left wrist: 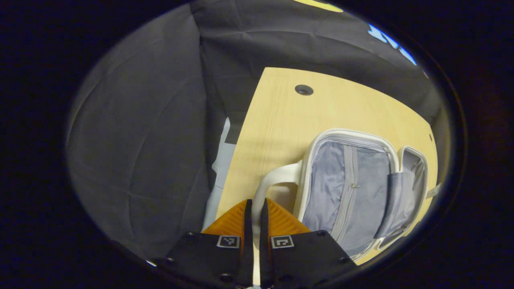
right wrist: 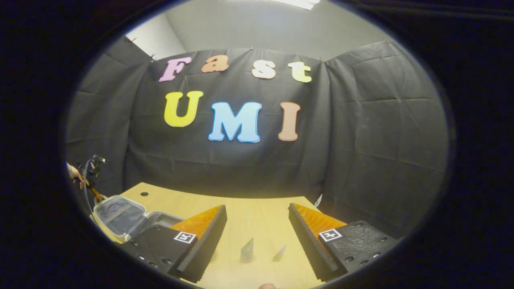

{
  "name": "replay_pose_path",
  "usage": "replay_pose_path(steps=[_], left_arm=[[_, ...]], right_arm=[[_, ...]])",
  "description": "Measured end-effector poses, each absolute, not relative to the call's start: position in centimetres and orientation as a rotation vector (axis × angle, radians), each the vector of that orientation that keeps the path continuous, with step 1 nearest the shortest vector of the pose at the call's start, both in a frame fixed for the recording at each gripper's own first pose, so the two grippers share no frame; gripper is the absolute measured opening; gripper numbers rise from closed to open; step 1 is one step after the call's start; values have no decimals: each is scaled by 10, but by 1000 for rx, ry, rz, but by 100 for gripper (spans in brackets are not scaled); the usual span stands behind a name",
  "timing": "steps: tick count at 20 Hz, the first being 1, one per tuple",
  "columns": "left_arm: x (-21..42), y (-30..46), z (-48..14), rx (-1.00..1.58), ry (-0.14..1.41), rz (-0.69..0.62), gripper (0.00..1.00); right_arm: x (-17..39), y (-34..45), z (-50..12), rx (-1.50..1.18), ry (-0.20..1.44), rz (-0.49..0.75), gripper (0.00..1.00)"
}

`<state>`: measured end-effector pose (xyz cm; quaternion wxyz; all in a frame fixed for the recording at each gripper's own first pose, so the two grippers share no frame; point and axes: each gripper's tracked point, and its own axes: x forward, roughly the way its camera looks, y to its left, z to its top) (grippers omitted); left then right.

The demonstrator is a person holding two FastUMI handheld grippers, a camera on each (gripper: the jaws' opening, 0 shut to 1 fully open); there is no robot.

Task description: First open the suitcase, pack the skin care products into it, and then close the suitcase.

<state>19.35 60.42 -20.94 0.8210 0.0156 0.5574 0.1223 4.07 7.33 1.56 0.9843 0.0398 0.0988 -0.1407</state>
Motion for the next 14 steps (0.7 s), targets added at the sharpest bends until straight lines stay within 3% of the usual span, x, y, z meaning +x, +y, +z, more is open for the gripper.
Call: replay_pose_path(steps=[4, 6, 8, 11, 14], left_arm=[[193, 623, -231, 50, 1156, 290, 17], [194, 627, -232, 73, 1117, 310, 23], [204, 623, -225, 97, 1027, 320, 43], [213, 625, -193, 170, 889, 364, 95], [223, 606, -155, 125, 734, 377, 96]], right_arm=[[37, 73, 18, 81, 194, -295, 95], [36, 69, 20, 70, 185, -306, 95], [34, 66, 20, 75, 179, -310, 95], [34, 64, 13, 84, 186, -307, 95], [34, 61, 15, 57, 171, -298, 95]])
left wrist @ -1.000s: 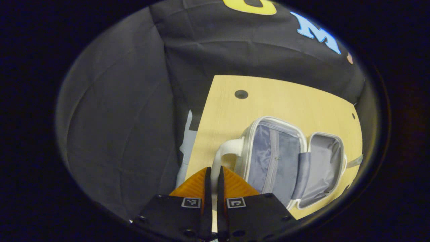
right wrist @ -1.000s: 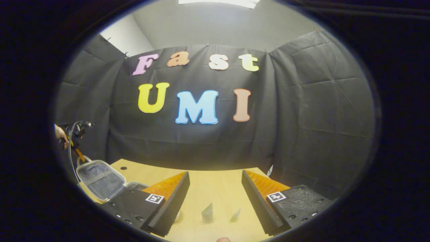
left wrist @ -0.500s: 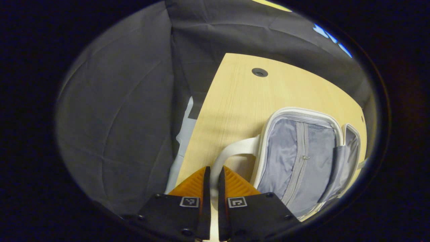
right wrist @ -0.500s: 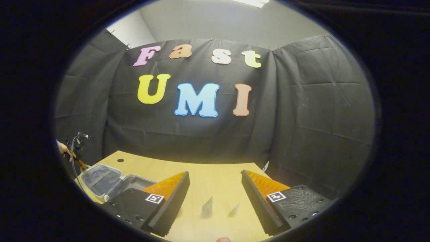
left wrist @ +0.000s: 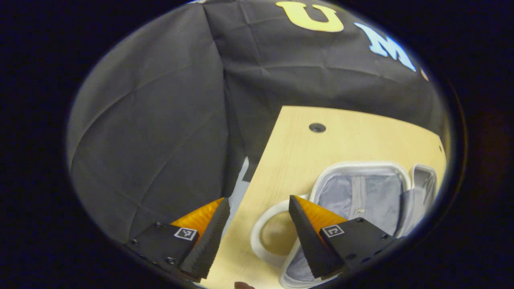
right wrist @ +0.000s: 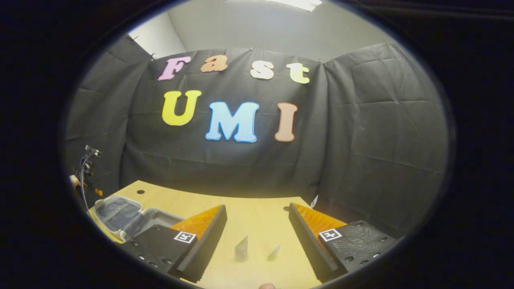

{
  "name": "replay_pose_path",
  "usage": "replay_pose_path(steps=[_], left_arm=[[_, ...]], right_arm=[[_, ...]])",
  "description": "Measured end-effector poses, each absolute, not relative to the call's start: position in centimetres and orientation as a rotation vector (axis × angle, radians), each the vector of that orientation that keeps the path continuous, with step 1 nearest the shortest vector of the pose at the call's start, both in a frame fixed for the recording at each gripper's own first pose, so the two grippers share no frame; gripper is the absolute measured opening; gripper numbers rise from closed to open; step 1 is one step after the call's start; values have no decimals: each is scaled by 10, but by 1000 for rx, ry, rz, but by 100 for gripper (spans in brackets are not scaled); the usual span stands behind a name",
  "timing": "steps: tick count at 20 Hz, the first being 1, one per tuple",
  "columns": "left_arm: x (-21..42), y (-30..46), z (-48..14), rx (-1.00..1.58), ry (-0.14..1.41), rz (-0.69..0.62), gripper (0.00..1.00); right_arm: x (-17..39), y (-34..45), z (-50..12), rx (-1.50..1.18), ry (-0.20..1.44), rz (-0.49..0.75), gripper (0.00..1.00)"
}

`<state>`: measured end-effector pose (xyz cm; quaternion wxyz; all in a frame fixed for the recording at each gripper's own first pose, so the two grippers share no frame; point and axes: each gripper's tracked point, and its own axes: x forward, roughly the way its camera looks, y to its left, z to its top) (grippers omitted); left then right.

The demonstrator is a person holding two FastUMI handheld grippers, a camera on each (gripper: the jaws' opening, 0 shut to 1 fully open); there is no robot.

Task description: First open the suitcase, pack the skin care products into it, and then close the suitcase.

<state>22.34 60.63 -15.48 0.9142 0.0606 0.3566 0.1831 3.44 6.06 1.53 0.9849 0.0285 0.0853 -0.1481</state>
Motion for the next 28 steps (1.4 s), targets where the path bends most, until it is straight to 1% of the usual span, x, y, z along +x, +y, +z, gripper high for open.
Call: replay_pose_path(steps=[1, 2, 3, 4, 5, 7, 8, 9, 10, 17, 19, 24, 25, 26, 28], left_arm=[[230, 593, -140, 101, 671, 360, 93], [235, 579, -127, 83, 609, 342, 96], [239, 561, -114, 69, 551, 318, 96], [241, 544, -102, 61, 496, 295, 100], [239, 526, -91, 57, 453, 279, 96], [236, 488, -71, 50, 386, 239, 96], [234, 463, -62, 50, 349, 216, 100], [232, 438, -54, 51, 316, 191, 96], [231, 409, -51, 47, 296, 153, 96], [201, 180, -62, 80, 232, -148, 95], [181, 112, -76, 55, 220, -222, 95], [168, -9, -95, -7, 208, -360, 95], [165, -31, -101, -20, 208, -386, 91], [162, -52, -108, -29, 209, -408, 95], [152, -90, -119, -23, 204, -449, 95]], right_arm=[[34, 60, 15, 50, 170, -292, 95], [35, 60, 15, 47, 169, -284, 95], [36, 57, 15, 49, 167, -278, 95], [36, 56, 16, 57, 162, -271, 95], [37, 54, 15, 66, 160, -265, 95], [37, 50, 13, 85, 156, -257, 94], [37, 48, 12, 94, 152, -252, 95], [36, 46, 11, 98, 152, -246, 95], [36, 44, 10, 93, 153, -243, 94], [26, 18, 5, 77, 142, -230, 95], [21, 7, 1, 78, 145, -234, 94], [10, -28, -9, 77, 143, -258, 94], [10, -33, -14, 86, 148, -256, 94], [10, -36, -18, 95, 153, -251, 94], [12, -43, -25, 108, 166, -236, 94]])
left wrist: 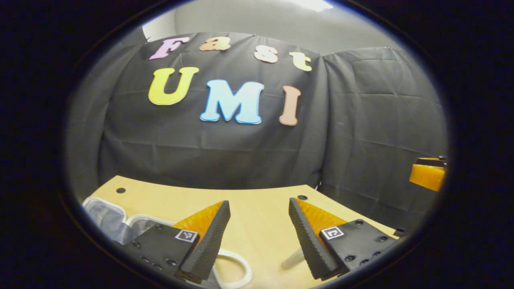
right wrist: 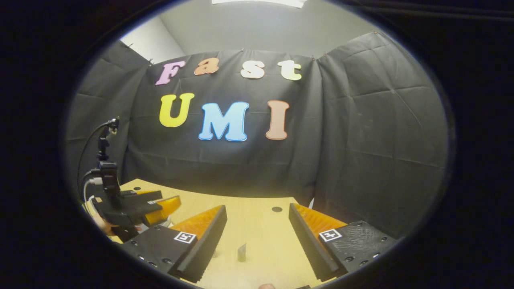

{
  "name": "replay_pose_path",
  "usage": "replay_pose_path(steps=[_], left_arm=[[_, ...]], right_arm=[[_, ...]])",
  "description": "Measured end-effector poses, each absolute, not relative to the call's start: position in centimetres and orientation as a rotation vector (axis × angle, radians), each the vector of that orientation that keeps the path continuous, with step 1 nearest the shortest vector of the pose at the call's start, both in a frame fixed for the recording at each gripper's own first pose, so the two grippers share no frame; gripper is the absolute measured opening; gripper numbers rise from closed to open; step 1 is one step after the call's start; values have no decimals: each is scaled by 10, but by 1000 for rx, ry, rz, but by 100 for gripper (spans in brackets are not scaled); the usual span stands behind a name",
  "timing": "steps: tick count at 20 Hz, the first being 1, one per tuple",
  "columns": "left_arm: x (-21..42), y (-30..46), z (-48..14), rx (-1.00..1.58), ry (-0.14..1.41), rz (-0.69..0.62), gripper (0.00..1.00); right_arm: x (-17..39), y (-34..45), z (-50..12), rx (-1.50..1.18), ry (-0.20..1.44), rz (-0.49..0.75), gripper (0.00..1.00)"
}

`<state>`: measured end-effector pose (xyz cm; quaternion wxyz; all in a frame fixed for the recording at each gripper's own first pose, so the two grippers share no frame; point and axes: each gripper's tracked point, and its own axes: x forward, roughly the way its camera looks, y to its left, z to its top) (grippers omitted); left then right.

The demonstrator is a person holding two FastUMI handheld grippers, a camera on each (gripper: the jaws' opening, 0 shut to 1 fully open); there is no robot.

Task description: First open the suitcase, pack the skin care products into it, and then close the suitcase.

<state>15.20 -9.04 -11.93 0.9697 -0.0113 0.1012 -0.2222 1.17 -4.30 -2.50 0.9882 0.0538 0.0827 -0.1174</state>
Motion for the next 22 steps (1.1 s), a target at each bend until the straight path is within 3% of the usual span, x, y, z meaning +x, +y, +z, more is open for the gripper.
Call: replay_pose_path(steps=[5, 11, 15, 17, 18, 22], left_arm=[[135, -162, -181, 54, 222, -531, 95], [136, -186, -275, 122, 303, -548, 95], [138, -187, -328, 119, 410, -544, 89], [146, -181, -341, 141, 441, -505, 69], [149, -182, -343, 147, 444, -507, 52], [147, -190, -348, 206, 497, -573, 43]], right_arm=[[14, -51, -42, 106, 188, -185, 95], [10, -62, -60, 75, 211, -151, 94], [12, -67, -70, 74, 238, -136, 95], [15, -70, -74, 67, 242, -135, 94], [17, -71, -76, 68, 248, -135, 95], [30, -62, -88, 116, 270, -110, 95]])
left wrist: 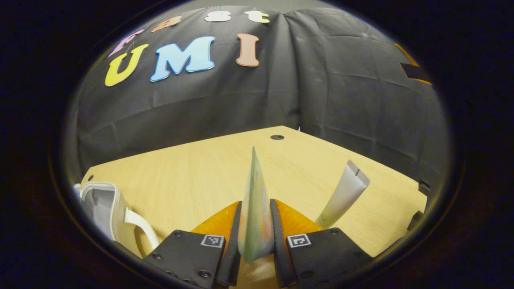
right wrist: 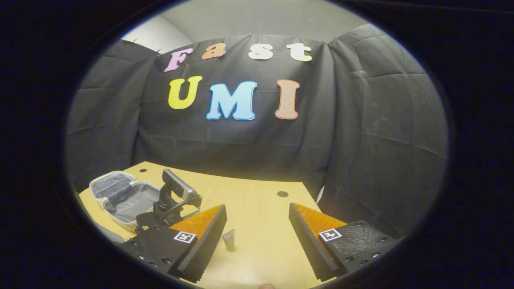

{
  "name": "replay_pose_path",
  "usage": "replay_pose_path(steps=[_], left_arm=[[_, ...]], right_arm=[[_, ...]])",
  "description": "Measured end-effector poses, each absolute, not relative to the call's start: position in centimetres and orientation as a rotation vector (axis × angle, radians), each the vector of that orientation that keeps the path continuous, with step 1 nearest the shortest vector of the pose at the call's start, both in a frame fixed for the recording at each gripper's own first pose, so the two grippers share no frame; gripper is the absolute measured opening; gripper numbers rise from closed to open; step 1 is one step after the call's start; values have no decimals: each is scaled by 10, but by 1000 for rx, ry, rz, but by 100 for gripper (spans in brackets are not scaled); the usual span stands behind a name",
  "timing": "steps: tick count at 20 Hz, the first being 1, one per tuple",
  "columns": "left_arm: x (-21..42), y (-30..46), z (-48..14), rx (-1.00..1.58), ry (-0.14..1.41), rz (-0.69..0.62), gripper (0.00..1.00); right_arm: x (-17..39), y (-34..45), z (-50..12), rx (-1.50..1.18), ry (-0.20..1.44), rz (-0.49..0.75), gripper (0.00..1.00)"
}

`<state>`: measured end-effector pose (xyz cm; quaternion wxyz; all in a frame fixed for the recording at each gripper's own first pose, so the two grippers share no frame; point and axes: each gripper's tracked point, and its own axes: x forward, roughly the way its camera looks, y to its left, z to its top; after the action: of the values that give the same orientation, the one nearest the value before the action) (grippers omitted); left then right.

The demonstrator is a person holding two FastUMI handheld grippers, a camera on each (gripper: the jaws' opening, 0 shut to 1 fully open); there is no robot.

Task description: First open the suitcase, pack the skin care products into it, and then close the suitcase.

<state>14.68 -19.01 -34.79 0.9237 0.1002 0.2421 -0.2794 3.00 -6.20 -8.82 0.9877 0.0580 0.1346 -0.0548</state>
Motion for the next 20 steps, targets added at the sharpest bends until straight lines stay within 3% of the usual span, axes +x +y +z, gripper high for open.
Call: replay_pose_path(steps=[3, 6, 13, 15, 16, 17, 19, 20], left_arm=[[141, -182, -338, 131, 583, -558, 40], [140, -157, -284, 19, 609, -526, 38], [122, -47, -181, -143, 630, -369, 41], [118, -6, -168, -152, 647, -317, 41], [116, 18, -165, -139, 655, -287, 38], [115, 41, -163, -125, 667, -264, 38], [117, 80, -164, -120, 694, -237, 38], [120, 97, -169, -114, 715, -230, 38]], right_arm=[[47, -49, -104, 161, 298, -78, 95], [66, -30, -129, 223, 342, -50, 95], [89, 21, -253, 329, 611, 17, 94], [90, 27, -279, 339, 678, 22, 85], [92, 25, -288, 329, 696, 4, 70], [90, 20, -294, 319, 710, -22, 61], [87, 16, -292, 341, 733, -63, 28], [80, 14, -293, 358, 747, -100, 24]])
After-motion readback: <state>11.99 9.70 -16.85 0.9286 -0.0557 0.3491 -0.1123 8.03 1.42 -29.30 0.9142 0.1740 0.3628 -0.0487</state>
